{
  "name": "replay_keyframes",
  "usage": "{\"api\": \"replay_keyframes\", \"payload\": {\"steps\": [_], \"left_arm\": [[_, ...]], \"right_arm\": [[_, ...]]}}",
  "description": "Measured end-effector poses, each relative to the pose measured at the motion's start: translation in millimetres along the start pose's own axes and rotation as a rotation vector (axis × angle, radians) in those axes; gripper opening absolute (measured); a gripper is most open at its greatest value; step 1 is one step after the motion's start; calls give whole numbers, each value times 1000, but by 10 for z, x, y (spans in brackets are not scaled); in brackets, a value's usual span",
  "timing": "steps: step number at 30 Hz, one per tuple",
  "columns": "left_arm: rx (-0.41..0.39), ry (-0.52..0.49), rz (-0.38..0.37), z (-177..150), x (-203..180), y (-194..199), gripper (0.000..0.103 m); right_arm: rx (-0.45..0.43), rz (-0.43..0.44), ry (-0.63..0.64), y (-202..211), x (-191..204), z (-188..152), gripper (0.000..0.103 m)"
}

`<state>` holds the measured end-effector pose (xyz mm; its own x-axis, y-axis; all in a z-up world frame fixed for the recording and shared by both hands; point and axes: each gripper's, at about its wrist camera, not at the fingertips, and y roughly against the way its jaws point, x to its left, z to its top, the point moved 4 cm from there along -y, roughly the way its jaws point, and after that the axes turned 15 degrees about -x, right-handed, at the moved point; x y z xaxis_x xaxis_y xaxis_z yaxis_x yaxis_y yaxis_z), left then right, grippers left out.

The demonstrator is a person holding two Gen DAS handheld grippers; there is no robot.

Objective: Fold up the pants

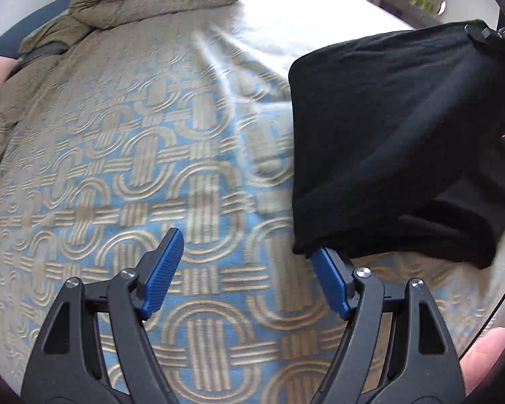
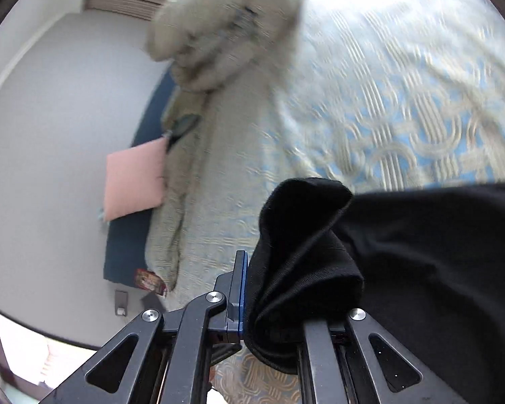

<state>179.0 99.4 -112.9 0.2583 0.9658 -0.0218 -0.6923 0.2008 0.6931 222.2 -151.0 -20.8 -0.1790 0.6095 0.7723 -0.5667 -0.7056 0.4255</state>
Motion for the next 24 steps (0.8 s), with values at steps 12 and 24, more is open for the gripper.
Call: {"api": "replay_keyframes", "payload": {"steps": [12,24], "left_arm": [[55,-141,52,-198,-243,-69,76],[56,-79,43,-108,-238,-24,76]], "right_arm": [[79,-284,-351,337,-1598,-409,30],[98,-105,-282,30,-1445,-405,60]]}}
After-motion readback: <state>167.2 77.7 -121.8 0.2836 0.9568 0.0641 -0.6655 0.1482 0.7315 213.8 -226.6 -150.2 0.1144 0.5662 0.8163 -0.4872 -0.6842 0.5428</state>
